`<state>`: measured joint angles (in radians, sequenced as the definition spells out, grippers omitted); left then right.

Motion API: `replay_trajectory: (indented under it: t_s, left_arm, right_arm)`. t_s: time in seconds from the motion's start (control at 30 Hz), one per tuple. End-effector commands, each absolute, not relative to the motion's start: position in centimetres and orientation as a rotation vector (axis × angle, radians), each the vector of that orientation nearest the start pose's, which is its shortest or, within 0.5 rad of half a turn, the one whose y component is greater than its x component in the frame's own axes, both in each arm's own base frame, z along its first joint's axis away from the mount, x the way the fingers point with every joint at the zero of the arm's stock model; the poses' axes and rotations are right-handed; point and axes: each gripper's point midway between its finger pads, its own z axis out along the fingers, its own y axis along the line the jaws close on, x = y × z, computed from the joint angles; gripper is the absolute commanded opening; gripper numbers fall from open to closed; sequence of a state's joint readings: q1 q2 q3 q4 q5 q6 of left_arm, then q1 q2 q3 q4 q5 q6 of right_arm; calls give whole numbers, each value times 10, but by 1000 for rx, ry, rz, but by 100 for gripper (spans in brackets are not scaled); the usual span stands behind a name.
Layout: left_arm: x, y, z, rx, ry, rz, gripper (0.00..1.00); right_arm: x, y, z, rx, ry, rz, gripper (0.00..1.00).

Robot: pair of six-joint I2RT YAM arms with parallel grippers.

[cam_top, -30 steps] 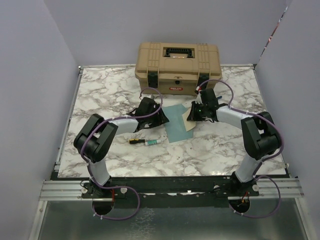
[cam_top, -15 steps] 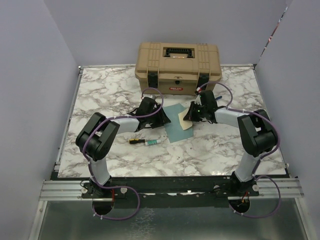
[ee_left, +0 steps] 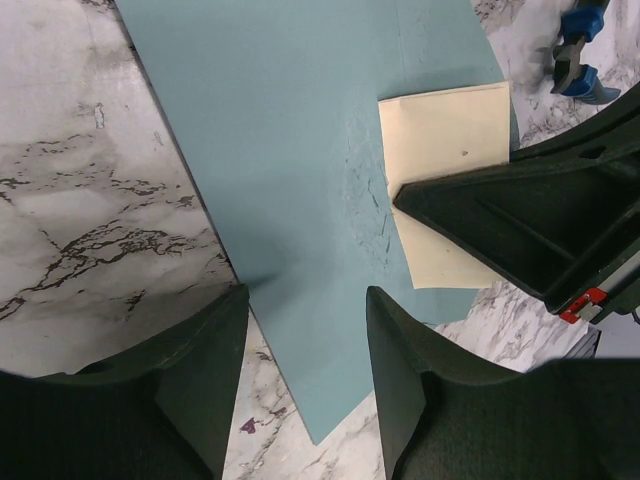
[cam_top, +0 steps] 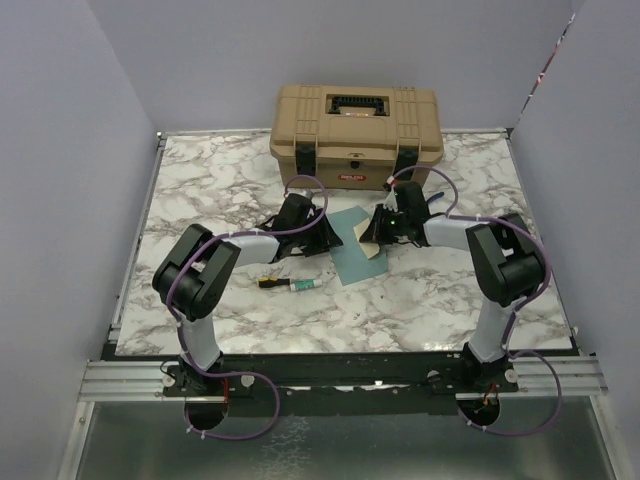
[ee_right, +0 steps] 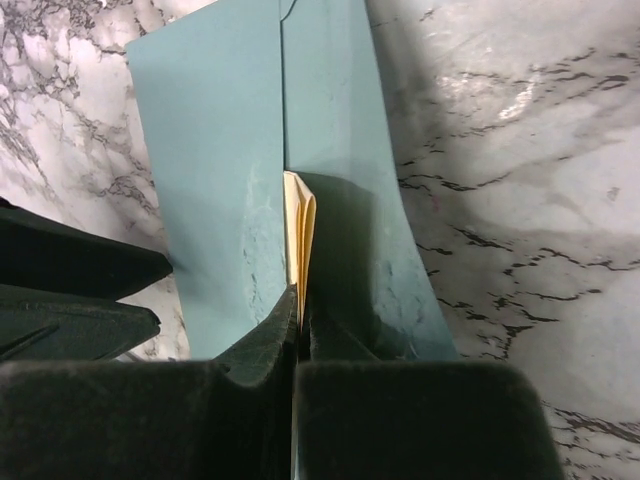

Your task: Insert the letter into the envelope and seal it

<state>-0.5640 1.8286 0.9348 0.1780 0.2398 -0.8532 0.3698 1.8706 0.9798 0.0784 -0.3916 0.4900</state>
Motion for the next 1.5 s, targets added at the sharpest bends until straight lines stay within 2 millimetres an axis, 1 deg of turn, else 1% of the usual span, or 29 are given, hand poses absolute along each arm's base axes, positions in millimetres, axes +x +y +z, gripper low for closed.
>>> replay_trajectory:
  t_s: [0.0, 0.07, 0.1, 0.2, 0.33, 0.4, 0.5, 0.63, 0.7, 0.73, 0.8, 0.87, 0.9, 0.93, 1.13, 1.2, 1.23, 1.37, 1.47]
  left_arm:
    - [320, -289, 4, -225, 2598, -875, 53]
    - [321, -287, 6, -226, 2591, -861, 53]
    - [321, -286, 7, -228, 2586, -853, 54]
    - [322, -283, 7, -231, 2580, -829, 54]
    - [320, -280, 1, -214, 2596, -809, 54]
    - [318, -278, -3, -212, 2605, -801, 54]
    - [317, -276, -7, -212, 2612, -786, 54]
    - [316, -274, -8, -212, 2616, -780, 54]
    - [315, -274, -8, -211, 2617, -780, 54]
    - [315, -274, -9, -210, 2618, -780, 54]
    - [314, -274, -9, -208, 2620, -783, 53]
    - [314, -276, -10, -203, 2625, -792, 51]
    - [313, -276, -10, -199, 2629, -796, 50]
    - [313, -277, -10, -197, 2628, -801, 49]
    - [312, -278, -11, -196, 2635, -813, 47]
    - [311, -279, -12, -198, 2636, -818, 47]
    - [311, -279, -12, -200, 2636, -821, 47]
    - [311, -280, -11, -195, 2629, -824, 47]
    - [312, -280, -11, -188, 2629, -827, 47]
  right_arm:
    - [365, 247, 19, -76, 2508, 891, 1]
    - [366, 246, 22, -75, 2505, 878, 1]
    - [366, 244, 24, -70, 2505, 863, 3]
    - [369, 236, 33, -61, 2490, 798, 17]
    - [365, 222, 40, -50, 2516, 698, 41]
    - [365, 218, 43, -48, 2518, 674, 49]
    - [364, 216, 47, -45, 2515, 661, 53]
    - [363, 216, 48, -45, 2514, 669, 52]
    - [364, 216, 45, -35, 2523, 664, 49]
    - [364, 217, 44, -33, 2527, 666, 44]
    - [364, 218, 42, -25, 2534, 677, 29]
    - [363, 222, 40, -17, 2537, 707, 13]
    - [362, 224, 39, -14, 2537, 724, 9]
    - [361, 226, 39, -8, 2535, 745, 6]
    - [358, 237, 32, 54, 2539, 839, 1]
    - [355, 238, 28, 80, 2549, 852, 0]
    - [356, 240, 29, 80, 2538, 859, 0]
    - [358, 246, 31, 60, 2521, 889, 1]
    - [357, 251, 25, 39, 2541, 914, 2]
